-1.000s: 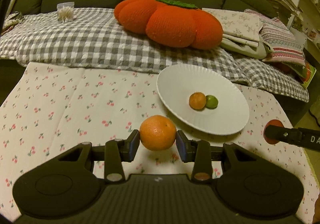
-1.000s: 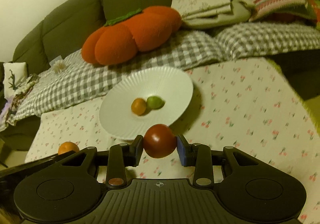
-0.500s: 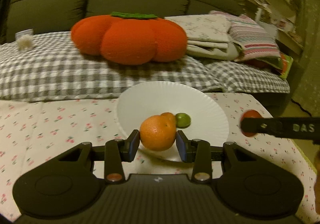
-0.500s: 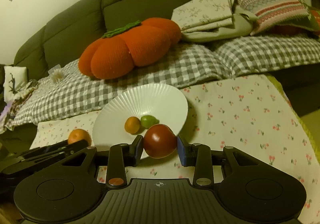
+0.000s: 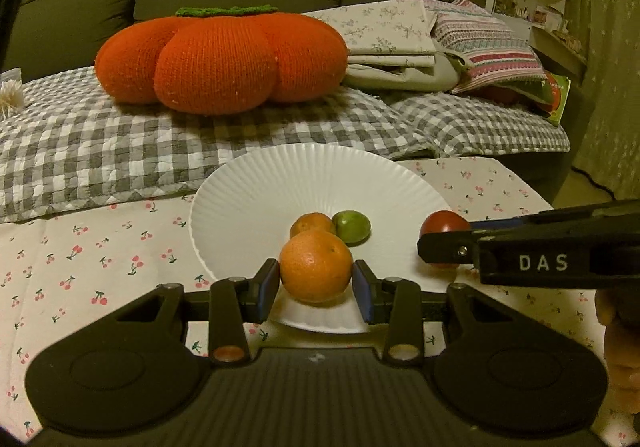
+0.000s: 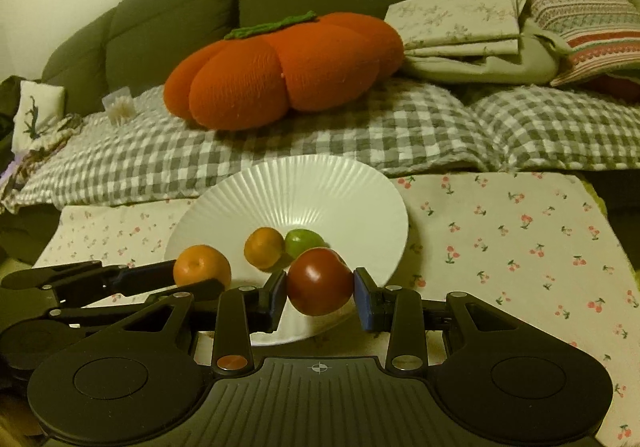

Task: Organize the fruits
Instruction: 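Carry both fruits to the plate and open both tools to release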

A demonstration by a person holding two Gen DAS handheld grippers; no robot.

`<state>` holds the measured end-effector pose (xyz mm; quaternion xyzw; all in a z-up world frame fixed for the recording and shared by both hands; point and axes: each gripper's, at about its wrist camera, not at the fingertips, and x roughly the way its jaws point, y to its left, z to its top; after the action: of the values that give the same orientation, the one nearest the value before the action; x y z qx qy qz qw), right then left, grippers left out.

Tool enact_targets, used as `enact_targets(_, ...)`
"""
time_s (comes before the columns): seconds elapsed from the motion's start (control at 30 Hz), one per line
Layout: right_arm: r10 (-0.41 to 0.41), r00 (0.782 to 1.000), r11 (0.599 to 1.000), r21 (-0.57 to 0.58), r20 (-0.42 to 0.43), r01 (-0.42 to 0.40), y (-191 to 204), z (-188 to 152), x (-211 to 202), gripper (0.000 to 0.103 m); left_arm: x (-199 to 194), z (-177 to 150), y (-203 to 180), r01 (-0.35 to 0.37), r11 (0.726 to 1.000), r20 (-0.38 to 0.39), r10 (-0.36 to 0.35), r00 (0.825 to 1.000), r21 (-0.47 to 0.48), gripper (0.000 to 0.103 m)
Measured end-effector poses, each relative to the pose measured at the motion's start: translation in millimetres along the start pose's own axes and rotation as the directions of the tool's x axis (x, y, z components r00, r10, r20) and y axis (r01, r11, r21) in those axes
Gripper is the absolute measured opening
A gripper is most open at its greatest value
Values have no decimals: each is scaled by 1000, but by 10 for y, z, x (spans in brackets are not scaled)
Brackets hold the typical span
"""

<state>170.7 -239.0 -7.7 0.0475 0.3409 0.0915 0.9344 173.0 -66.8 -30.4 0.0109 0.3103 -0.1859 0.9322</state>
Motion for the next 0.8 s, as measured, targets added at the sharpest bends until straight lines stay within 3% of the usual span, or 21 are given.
enact_targets(0.27,3,1000,1000,10,-13,-2,-47,17,103,35,33,-10,-10,-7,1000,2,7,1000,8,39)
enact_targets(0.43,2,1000,1000,-4,-19,-2,-1,6,148,36,-26,22,14,-22,1000,24,22,999,-7,59)
enact_targets(0.8,4,1000,999,52,3,-4,-58,50,35,36,-158,64,121,-23,996,30,25,999,-84,60)
